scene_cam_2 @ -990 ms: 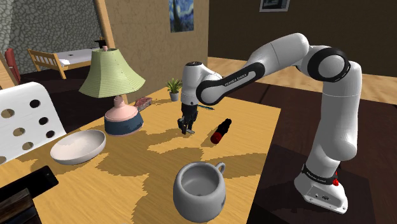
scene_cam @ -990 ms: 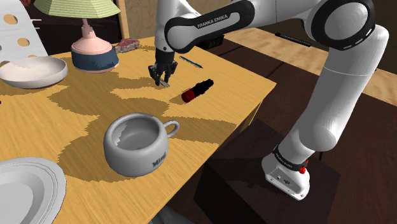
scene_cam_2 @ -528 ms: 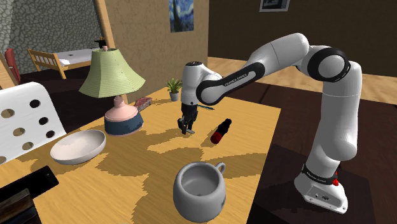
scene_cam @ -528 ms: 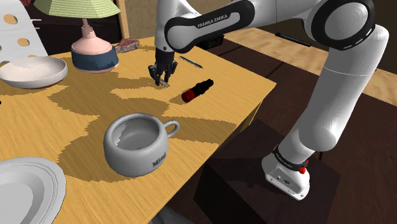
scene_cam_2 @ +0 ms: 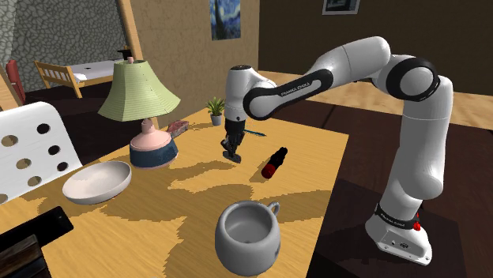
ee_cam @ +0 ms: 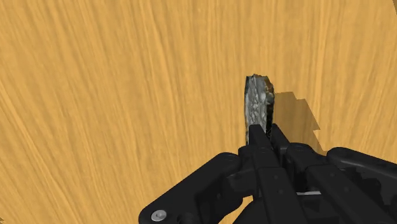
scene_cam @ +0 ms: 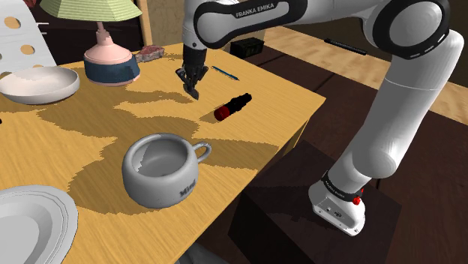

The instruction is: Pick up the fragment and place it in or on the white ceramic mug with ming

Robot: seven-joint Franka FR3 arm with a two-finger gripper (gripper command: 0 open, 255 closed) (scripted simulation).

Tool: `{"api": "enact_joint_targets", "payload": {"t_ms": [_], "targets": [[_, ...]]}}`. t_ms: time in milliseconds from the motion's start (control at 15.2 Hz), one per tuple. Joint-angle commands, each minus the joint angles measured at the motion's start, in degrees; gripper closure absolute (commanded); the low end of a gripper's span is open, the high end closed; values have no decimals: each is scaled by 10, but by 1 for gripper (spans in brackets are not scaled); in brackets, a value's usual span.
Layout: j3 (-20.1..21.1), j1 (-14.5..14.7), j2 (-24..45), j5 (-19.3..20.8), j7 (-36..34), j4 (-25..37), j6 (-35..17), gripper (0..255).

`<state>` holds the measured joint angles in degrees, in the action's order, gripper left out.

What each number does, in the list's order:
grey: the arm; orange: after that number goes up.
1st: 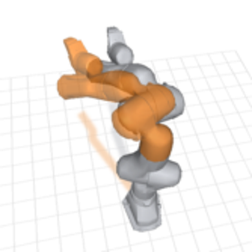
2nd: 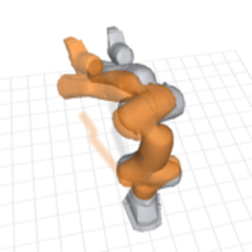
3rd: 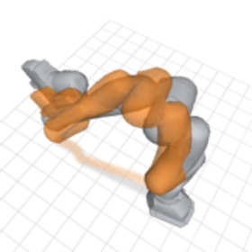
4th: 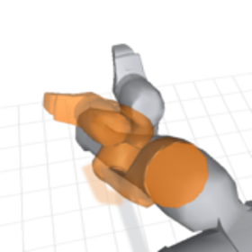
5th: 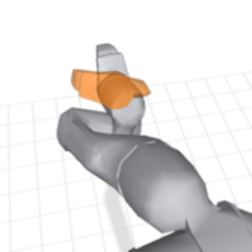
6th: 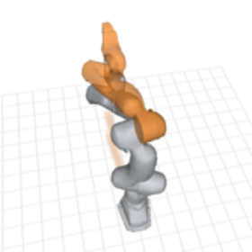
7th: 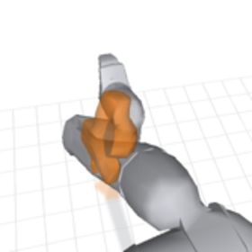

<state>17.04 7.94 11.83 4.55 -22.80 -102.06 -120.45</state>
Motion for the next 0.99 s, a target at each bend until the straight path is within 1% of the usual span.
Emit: {"api": "enact_joint_targets", "payload": {"t_ms": [0,924], "targets": [[1,0,-3,-2,1,12,15,255],[3,1,-14,-8,6,105,119,255]]}}
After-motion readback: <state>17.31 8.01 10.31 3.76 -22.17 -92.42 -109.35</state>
